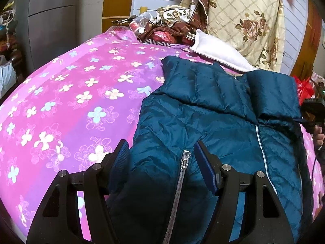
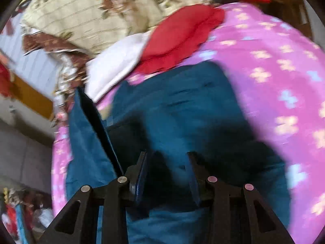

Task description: Fold large clothes

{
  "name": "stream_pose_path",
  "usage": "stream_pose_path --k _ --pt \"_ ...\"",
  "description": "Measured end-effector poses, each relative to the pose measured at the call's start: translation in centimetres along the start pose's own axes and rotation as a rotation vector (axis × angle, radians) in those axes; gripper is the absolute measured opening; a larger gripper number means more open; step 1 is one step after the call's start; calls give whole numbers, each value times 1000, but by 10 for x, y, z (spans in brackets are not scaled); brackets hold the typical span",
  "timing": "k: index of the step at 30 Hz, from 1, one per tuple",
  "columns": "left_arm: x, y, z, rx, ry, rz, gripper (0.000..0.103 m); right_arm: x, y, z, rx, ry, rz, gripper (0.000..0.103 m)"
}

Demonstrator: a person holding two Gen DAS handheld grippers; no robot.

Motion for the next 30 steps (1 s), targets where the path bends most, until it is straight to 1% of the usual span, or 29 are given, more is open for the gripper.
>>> stream_pose_path --k 4,7,8,9,11,13,15,17,20,23,24,25,26,28,30 --pt "2 1 0 -6 12 -13 67 14 79 -23 -150 39 85 37" --pt "3 1 -1 -5 16 -9 67 44 135 -51 -244 122 147 37" --pt "3 2 -1 -8 18 -9 67 59 155 -65 -287 171 155 37" --pt "3 3 -1 -12 18 -9 67 68 165 -74 -313 199 143 37" --pt "1 7 0 -19 17 -7 67 84 183 -95 -380 224 92 37" --pt "0 11 0 -28 18 -12 67 83 190 -105 -420 201 70 37" --pt "0 16 0 -40 22 -9 67 77 191 -108 -445 161 26 37" --pt "3 21 -1 -50 37 2 67 76 185 -104 -448 137 -41 37" --pt "8 25 -3 -68 58 1 67 93 175 -100 -432 157 -116 37" --pt "7 28 -3 -69 51 14 67 120 177 -104 -446 204 -152 38" --pt "7 28 -2 -68 47 19 67 126 178 -105 -455 210 -169 40" --pt "7 29 -2 -66 44 25 67 132 179 -107 -472 206 -195 42" --pt "8 29 -2 -65 45 28 67 137 181 -109 -491 204 -212 47" --pt "10 29 -2 -66 54 24 67 142 182 -109 -512 205 -251 47" --pt "12 30 -3 -68 64 21 67 137 184 -108 -508 193 -248 47"
Point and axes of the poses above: each gripper's, at about its wrist camera, not at the fingertips, and x roughly the way its jaws point, y to its left, z to its top, the point moved 9 cm from there along x, roughly the way its jaws point, and after that the axes turned 13 degrees about y, right-handed, at the moved point
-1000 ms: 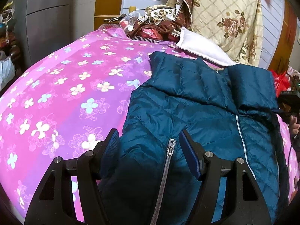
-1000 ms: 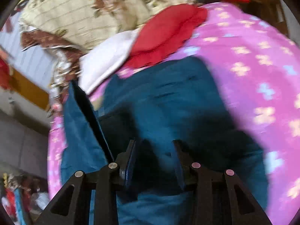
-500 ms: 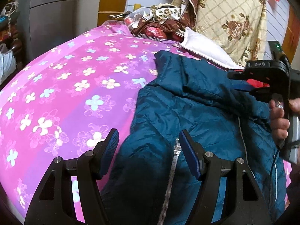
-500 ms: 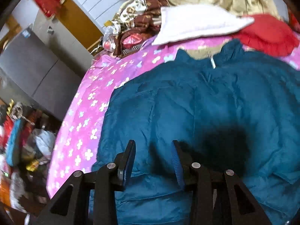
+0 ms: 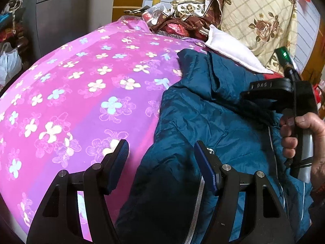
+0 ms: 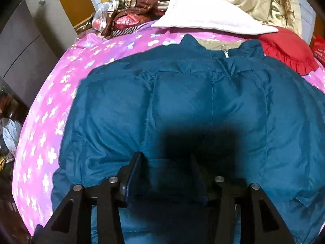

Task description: Fold large clothes

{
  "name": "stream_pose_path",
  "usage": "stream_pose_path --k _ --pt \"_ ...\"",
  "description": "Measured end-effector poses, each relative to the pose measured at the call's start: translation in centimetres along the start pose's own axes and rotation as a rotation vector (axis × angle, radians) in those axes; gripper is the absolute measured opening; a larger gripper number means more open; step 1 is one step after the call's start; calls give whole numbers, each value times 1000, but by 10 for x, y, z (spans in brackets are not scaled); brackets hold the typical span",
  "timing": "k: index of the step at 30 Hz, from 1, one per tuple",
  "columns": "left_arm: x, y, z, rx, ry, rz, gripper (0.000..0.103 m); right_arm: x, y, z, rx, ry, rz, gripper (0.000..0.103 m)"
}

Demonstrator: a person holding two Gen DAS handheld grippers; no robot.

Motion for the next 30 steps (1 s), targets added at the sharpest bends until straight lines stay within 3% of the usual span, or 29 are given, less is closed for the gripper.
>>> stream_pose_path --k 2,5,8,11,15,20,24,30 --pt "-1 1 0 -6 -1 -3 67 -13 8 -1 5 -47 48 47" --pt "-1 1 0 -8 -5 1 67 -19 29 -3 -40 -66 47 47" --pt "-2 0 0 0 -10 7 67 3 58 -8 -123 2 30 47" --pt "-5 0 0 4 -12 12 67 5 62 -13 -149 8 -13 47" --pt "-15 3 0 -1 -32 10 67 -30 45 -37 -103 -28 35 47" --pt "-25 12 -2 -1 -56 34 67 -86 -13 -97 -59 -89 -20 47" --pt "-24 25 -7 -21 -52 58 67 -131 -86 -161 59 -110 -70 47" --pt "-54 30 -19 2 -72 19 67 -194 -192 -258 207 -145 -232 50"
Point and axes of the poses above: each gripper's, at about its wrist camera, not at the fingertips, and x roughly the way its jaws point, y to its left, z to its top, the point moved 9 cm from there along x, roughly the way its jaws point, and after that the axes turned 13 degrees about y, right-handed, at the moved point
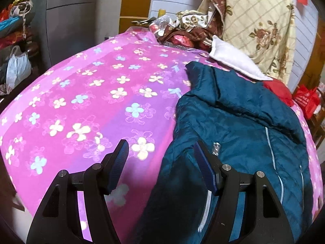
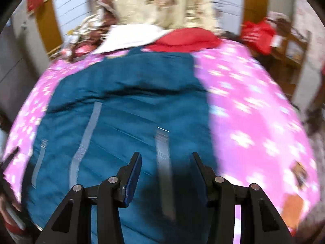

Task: Fold large clothes
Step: 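Grasp the folded jacket edge with both grippers and lift it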

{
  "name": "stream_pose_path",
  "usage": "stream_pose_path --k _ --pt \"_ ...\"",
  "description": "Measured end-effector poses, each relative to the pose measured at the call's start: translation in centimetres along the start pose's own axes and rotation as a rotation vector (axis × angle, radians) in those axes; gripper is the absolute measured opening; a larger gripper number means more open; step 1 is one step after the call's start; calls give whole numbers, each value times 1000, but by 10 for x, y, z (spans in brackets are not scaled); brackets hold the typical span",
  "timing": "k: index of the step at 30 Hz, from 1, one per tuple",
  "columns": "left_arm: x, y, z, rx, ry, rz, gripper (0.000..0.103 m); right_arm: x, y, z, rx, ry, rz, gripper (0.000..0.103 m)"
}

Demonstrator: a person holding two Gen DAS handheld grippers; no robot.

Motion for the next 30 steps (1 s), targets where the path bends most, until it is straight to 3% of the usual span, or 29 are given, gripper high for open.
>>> stream_pose_path --k 4,9,16,21,27,30 --pt "-11 11 -18 -2 34 -26 67 -2 -56 -38 89 18 -19 51" --pt "-5 23 -36 -3 121 -69 67 22 -93 -67 195 53 92 51" --pt "11 30 -50 -35 203 -158 67 50 -101 -78 254 86 241 51" --pt "27 19 -57 -69 284 -301 67 59 -101 -77 284 77 294 51" --pt "32 10 -63 -103 327 -397 67 65 -102 -72 312 80 364 51" --pt "28 3 -72 -128 380 -512 67 66 -91 -69 281 100 428 51"
Point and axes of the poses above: each gripper's, at about its wrist camera, not at the fingertips, and x roughly the way its jaws point, y to its left, z to its top, the point moved 9 cm from there along x, roughly the way its jaws point, and after that the axes turned 13 degrees about y, right-handed, at the moved point
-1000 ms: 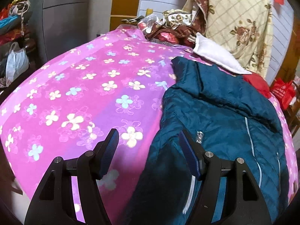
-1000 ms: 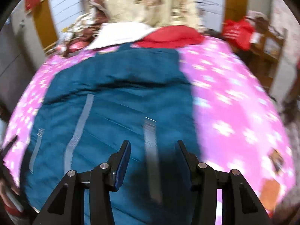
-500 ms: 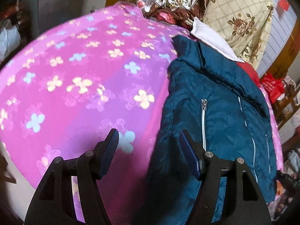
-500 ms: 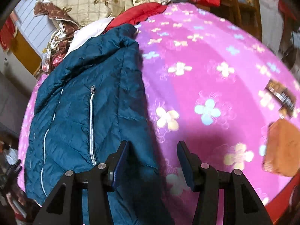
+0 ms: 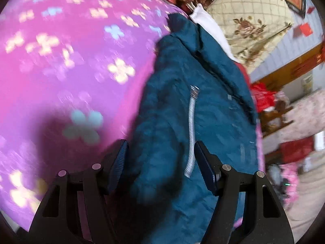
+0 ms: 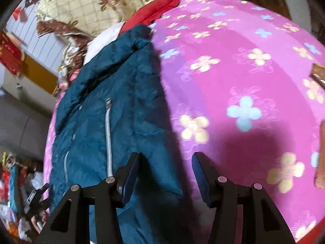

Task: Fold large clothes
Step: 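Grasp the folded jacket edge with both grippers and lift it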

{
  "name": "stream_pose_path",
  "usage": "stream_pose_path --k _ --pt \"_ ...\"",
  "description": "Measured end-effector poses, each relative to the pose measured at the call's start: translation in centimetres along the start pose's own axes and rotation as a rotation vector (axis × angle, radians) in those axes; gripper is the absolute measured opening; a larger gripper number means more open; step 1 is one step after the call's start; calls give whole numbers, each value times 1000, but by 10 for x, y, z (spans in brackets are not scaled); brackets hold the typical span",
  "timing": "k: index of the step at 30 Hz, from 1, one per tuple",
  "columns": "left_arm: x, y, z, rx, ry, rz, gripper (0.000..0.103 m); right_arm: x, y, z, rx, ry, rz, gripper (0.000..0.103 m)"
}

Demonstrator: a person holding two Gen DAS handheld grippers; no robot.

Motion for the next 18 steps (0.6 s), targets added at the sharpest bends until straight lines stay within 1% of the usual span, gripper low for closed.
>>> stream_pose_path --k 3,5,7,8,14,18 --pt "0 -4 -13 -10 37 -73 67 7 13 -6 -36 56 82 52" --pt "-1 -7 -24 -14 67 -125 67 9 18 -12 -56 77 105 52" --pt "-2 -10 -30 -15 81 -149 67 8 19 -19 -61 99 142 52" --pt "-2 -11 -34 -15 85 -158 67 8 19 -24 -55 125 180 52" --pt "-3 -16 -47 12 97 -186 67 5 9 -46 7 164 309 52" --pt "-1 -23 -59 66 105 -164 67 7 21 -57 -16 184 326 53"
Point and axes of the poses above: each gripper's, at about its wrist camera, not at the fingertips, and x roughly the way its jaws point, y to its left, z to its top, the point moved 9 cm from there along x, roughly the way its jaws point, and after that the axes turned 13 degrees about y, right-handed, at the moved point
